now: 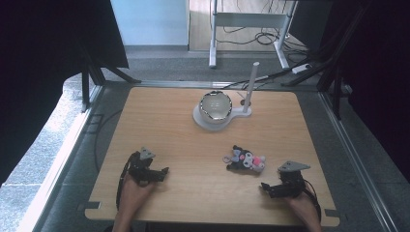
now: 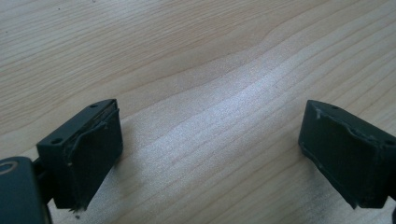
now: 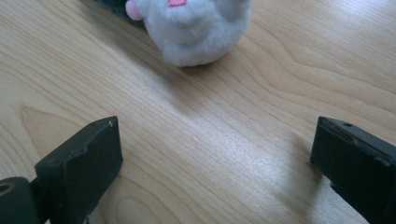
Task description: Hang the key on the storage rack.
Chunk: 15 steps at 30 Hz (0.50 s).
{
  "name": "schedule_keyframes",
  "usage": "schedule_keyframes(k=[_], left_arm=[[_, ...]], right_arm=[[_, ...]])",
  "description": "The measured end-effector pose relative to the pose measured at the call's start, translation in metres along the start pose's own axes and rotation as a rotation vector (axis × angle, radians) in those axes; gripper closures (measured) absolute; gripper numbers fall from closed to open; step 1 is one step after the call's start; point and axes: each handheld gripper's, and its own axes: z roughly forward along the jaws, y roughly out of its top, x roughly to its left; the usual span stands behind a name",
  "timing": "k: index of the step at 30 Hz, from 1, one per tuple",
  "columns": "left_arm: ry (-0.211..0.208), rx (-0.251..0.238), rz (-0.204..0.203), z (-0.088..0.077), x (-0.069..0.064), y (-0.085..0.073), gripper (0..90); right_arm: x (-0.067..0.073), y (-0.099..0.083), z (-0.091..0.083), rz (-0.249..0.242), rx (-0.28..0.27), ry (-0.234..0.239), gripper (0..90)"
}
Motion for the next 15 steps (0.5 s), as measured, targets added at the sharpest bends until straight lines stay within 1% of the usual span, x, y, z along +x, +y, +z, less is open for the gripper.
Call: schedule_keyframes(k=[2, 6, 8, 10, 11, 12, 15], left_arm=[[0.000, 0.000, 0.000, 0.000, 0.000, 0.000, 6.2], [0.000, 0.000, 0.000, 0.000, 0.000, 0.000, 6.2], [0.000, 0.000, 0.000, 0.000, 0.000, 0.000, 6.2], [0.000, 0.000, 0.000, 0.000, 0.000, 0.000, 6.2], [0.000, 0.000, 0.000, 0.000, 0.000, 0.000, 6.2], [0.000, 0.000, 0.000, 0.000, 0.000, 0.000, 6.2], [0.000, 0.000, 0.000, 0.000, 0.000, 0.000, 6.2]], right_arm=[[-0.001, 0.001, -0.001, -0.005, 0.009, 0.004, 2.3], [-0.003, 0.005, -0.004, -0.031, 0.031, 0.017, 2.5], [-0.003, 0.006, -0.005, -0.032, 0.032, 0.019, 2.5], [-0.005, 0.010, -0.006, -0.048, 0.050, 0.040, 2.5], [-0.005, 0.010, -0.006, -0.048, 0.050, 0.040, 2.5], [-0.005, 0.012, -0.006, -0.060, 0.064, 0.046, 2.5], [-0.006, 0.016, -0.005, -0.075, 0.069, 0.050, 2.5]])
